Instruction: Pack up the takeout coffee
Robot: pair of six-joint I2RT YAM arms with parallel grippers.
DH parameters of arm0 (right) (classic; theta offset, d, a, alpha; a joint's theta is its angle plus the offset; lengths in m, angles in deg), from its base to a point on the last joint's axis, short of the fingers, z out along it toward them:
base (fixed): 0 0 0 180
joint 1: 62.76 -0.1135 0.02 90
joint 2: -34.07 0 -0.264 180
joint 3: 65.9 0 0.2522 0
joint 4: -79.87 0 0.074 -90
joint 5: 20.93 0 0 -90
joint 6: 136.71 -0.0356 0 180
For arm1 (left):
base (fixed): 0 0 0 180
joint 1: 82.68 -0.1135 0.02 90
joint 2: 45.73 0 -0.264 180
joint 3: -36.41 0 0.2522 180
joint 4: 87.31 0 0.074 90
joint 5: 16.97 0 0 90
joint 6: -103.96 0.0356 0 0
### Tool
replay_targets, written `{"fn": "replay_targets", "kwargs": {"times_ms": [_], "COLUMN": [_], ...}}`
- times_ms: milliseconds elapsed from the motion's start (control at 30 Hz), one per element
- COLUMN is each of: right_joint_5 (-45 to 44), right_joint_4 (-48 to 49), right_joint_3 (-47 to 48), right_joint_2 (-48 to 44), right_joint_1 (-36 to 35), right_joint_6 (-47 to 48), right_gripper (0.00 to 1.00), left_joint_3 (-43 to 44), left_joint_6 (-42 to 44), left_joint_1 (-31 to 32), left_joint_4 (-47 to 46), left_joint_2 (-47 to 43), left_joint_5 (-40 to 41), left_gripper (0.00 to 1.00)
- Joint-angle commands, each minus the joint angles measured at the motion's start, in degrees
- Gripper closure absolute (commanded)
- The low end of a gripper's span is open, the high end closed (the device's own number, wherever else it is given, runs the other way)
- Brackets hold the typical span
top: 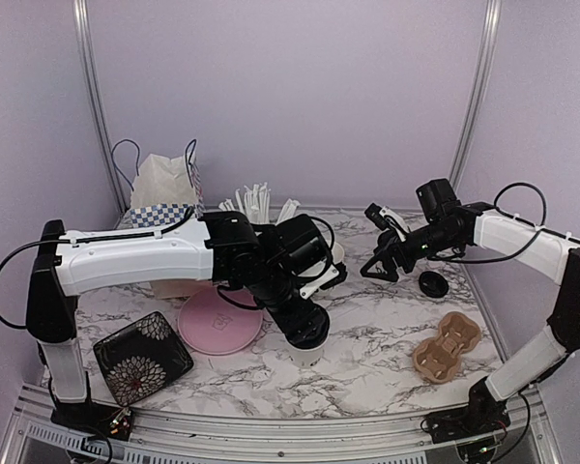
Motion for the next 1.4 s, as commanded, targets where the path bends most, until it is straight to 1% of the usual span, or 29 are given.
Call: {"fn": "replay_targets", "kwargs": {"times_ms": [0, 167, 333, 533, 1367], "right_joint_5": [1.4, 1.4, 1.3, 1.8, 1.9], "right_joint_4": [-0.3, -0.5, -0.4, -0.6, -1.5], "right_joint_3": [0.0, -0.2, -0.7, -0.4, -0.8], "right_joint_2": [0.0, -0.1, -0.7, 0.0, -0.3], "right_joint_1": [0.0, 0.0, 0.0, 0.0, 0.0], "right_joint_6": [0.7, 0.8, 1.0, 1.2, 2.0], "right_gripper": [0.02, 0.01, 0.02, 0.02, 0.02], "left_joint_3": [0.2, 2.0, 3.8, 3.1, 6.3], "left_joint_6": [-0.6, -0.1, -0.2, -0.5, 1.5], "left_joint_1": [0.0, 0.1, 0.1, 0.1, 0.0], "left_joint_4": [3.2, 3.3, 3.5, 4.3, 4.3], "left_joint_2": [-0.1, 1.4, -0.3, -1.6, 4.4], "left_joint_5": [0.5, 0.2, 0.8, 1.4, 0.4], "left_gripper": [0.32, 0.32, 0.32, 0.32, 0.29]}}
